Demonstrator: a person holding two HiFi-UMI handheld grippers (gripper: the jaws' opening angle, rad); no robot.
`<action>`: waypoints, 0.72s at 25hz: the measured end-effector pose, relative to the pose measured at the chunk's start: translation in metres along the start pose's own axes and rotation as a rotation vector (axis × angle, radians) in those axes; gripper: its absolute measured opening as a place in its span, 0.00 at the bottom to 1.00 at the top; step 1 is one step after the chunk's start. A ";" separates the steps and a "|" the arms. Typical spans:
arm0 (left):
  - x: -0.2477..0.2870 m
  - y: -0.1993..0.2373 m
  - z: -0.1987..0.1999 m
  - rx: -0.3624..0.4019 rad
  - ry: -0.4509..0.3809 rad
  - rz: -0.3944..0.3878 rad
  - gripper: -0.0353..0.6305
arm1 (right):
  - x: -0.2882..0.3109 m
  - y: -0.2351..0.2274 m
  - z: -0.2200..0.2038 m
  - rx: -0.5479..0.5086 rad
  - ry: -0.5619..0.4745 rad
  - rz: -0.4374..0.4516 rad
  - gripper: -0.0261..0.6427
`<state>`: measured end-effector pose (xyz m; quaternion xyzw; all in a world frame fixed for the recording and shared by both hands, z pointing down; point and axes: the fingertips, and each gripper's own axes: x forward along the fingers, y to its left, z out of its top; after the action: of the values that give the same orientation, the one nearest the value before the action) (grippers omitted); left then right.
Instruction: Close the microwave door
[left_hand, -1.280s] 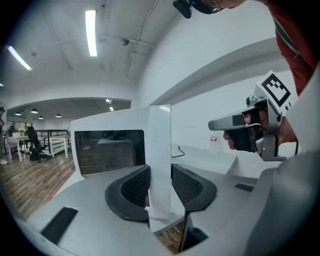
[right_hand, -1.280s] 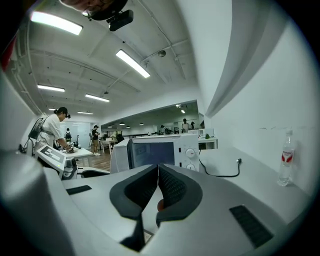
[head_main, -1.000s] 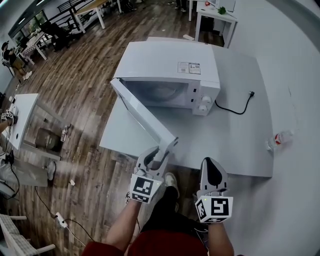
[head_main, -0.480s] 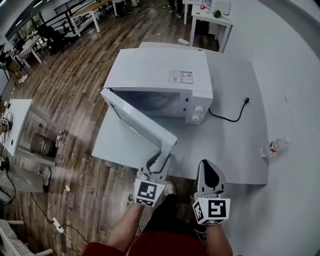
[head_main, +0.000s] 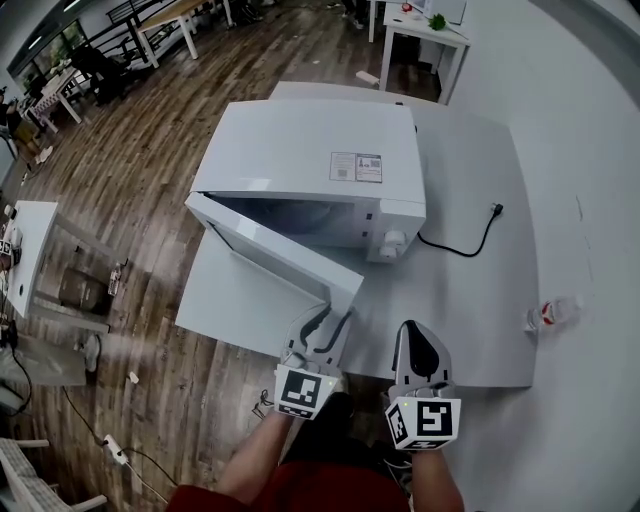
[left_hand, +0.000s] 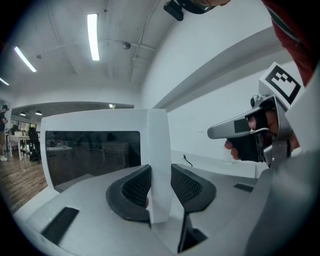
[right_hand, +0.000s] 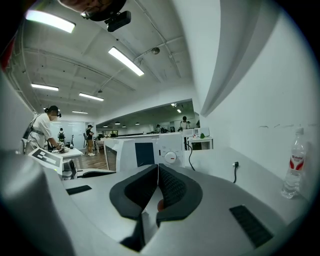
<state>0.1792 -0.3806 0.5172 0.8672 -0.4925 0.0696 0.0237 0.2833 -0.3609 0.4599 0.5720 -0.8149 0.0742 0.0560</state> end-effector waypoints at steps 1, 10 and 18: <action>0.004 0.000 0.001 0.000 -0.002 0.000 0.26 | 0.004 -0.003 0.000 0.002 0.002 0.000 0.08; 0.047 0.007 0.006 -0.009 -0.022 0.023 0.26 | 0.049 -0.025 -0.001 -0.014 0.018 0.016 0.08; 0.082 0.015 0.012 -0.018 -0.035 0.002 0.25 | 0.078 -0.047 0.002 -0.018 0.041 0.004 0.08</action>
<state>0.2083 -0.4593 0.5163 0.8675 -0.4943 0.0502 0.0228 0.3006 -0.4490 0.4742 0.5682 -0.8154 0.0786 0.0779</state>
